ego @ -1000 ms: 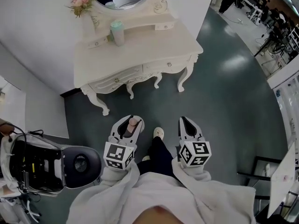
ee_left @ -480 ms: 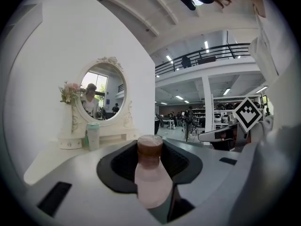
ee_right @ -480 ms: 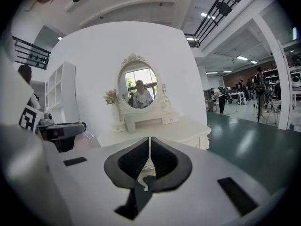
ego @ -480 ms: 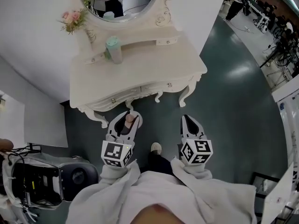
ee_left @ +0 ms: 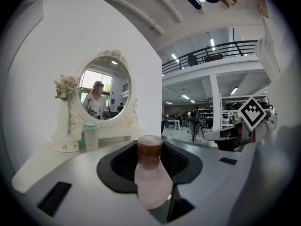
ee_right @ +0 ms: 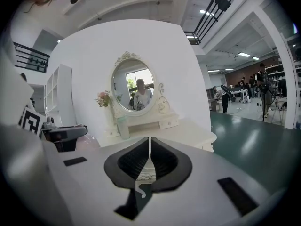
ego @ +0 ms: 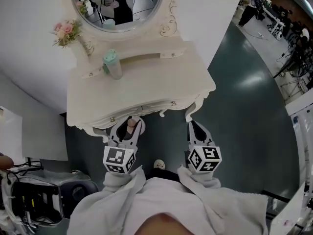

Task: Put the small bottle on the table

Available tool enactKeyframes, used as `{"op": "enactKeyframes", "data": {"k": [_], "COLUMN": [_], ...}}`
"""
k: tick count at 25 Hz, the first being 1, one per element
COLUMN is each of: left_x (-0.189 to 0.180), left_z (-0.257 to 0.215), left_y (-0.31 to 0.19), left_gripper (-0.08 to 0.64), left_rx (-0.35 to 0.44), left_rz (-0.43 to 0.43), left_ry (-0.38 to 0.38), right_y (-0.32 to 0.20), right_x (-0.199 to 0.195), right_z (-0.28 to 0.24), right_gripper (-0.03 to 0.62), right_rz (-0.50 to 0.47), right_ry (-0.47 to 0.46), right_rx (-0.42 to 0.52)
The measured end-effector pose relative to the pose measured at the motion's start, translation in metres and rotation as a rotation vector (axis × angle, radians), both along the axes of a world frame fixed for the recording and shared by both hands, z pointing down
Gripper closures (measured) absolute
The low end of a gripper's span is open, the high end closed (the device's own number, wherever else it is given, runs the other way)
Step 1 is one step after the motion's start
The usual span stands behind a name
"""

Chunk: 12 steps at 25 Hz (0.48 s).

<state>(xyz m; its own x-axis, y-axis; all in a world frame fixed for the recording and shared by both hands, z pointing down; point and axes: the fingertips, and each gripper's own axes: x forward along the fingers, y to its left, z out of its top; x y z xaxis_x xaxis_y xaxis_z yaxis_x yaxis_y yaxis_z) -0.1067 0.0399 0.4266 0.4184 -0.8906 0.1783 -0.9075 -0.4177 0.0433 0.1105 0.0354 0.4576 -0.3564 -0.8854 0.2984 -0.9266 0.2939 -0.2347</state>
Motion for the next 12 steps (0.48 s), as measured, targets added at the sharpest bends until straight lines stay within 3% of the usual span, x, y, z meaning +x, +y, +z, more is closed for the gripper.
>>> {"op": "enactKeyframes", "data": {"k": [5,12], "left_x": [0.008,0.012], "left_z": [0.001,0.008], "left_y": [-0.026,-0.030], "left_gripper": [0.403,0.403], "left_rx": [0.018,0.006], "left_rz": [-0.007,-0.022], "left_ry": [-0.002,0.004], "right_y": [-0.028,-0.026], "right_x": [0.006,0.014], "right_z": [0.003,0.011], "right_gripper": [0.556,0.556], "right_rz": [-0.018,-0.017], "right_ry": [-0.002,-0.002], "right_rx": [0.006,-0.003]}}
